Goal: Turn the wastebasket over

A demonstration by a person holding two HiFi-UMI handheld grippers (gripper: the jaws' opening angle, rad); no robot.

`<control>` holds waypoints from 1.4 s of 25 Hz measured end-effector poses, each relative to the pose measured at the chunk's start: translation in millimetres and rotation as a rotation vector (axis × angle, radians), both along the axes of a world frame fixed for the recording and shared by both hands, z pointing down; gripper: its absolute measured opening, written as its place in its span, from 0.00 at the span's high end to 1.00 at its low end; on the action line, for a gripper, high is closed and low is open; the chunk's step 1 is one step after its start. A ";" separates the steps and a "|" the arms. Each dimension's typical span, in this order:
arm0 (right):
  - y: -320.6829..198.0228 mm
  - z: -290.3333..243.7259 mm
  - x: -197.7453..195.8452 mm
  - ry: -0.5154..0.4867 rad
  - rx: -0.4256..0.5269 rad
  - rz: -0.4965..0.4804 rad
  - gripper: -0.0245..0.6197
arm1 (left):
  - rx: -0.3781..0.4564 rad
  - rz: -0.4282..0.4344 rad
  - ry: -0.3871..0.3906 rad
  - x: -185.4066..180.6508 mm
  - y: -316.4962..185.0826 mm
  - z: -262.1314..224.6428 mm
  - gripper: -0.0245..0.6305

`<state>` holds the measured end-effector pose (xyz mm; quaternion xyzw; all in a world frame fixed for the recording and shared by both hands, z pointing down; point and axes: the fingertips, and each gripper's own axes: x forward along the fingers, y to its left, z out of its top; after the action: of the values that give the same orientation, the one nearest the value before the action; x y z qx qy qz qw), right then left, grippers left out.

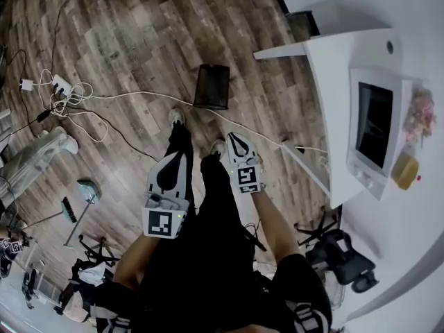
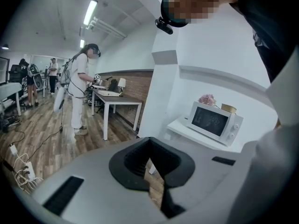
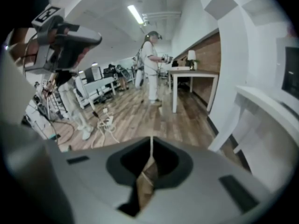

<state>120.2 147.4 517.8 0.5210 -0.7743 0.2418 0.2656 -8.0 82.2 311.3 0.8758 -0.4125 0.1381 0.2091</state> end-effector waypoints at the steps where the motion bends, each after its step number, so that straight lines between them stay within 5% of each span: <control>1: -1.7 17.2 -2.8 0.004 -0.024 -0.008 0.91 | -0.011 -0.004 -0.002 -0.6 -4.1 9.0 0.91; 3: -4.2 53.0 -8.0 0.032 -0.077 -0.038 0.88 | -0.039 -0.009 -0.008 -2.1 -10.0 28.4 0.91; 5: -6.6 90.2 -11.6 0.082 -0.129 -0.071 0.75 | -0.062 -0.013 -0.011 -4.6 -14.6 47.7 0.91; 23: 38.3 426.7 -3.3 0.559 -0.430 -0.358 0.67 | -0.089 -0.090 -0.003 -40.0 -42.7 206.7 0.91; 35: 22.8 503.3 5.4 0.661 -0.461 -0.275 0.63 | -0.116 -0.123 0.001 -59.0 -42.6 249.6 0.91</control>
<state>125.6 170.2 1021.1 0.3895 -0.6354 0.1909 0.6389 -67.0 39.6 560.9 0.8352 -0.4568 0.1484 0.2678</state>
